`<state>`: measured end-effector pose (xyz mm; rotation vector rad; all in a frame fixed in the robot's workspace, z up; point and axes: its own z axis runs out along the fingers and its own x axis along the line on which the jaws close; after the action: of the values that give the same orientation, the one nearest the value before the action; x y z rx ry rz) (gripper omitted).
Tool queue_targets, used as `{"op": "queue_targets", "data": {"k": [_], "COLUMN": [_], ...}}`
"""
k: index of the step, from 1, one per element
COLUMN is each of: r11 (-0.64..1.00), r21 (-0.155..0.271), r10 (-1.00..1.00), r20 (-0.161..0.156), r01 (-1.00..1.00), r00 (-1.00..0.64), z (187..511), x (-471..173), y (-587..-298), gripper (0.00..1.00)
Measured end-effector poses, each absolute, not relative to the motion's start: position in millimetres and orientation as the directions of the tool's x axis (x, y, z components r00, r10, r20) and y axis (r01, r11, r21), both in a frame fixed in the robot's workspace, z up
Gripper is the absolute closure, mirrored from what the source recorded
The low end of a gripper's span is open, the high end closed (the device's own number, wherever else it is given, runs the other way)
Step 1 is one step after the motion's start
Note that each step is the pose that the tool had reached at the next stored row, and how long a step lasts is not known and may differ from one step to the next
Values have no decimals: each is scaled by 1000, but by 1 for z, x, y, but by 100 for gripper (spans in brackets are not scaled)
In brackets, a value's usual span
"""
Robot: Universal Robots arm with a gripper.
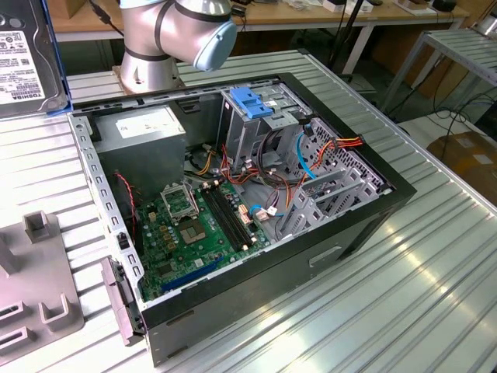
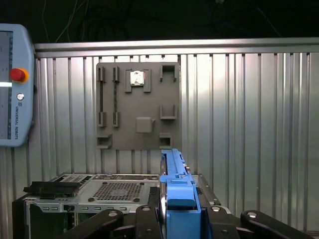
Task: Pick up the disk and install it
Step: 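Pick up the disk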
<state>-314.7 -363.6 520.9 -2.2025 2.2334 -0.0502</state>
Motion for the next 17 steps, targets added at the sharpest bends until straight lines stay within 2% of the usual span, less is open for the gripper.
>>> {"op": "queue_targets", "data": {"k": [17], "r11": [14], "r21": [-26], "r10": [-1000], "r20": [19], "r01": [-1000], "r00": [-14], "z": [521], "x": [-278], "y": [-364], "gripper": [63]}}
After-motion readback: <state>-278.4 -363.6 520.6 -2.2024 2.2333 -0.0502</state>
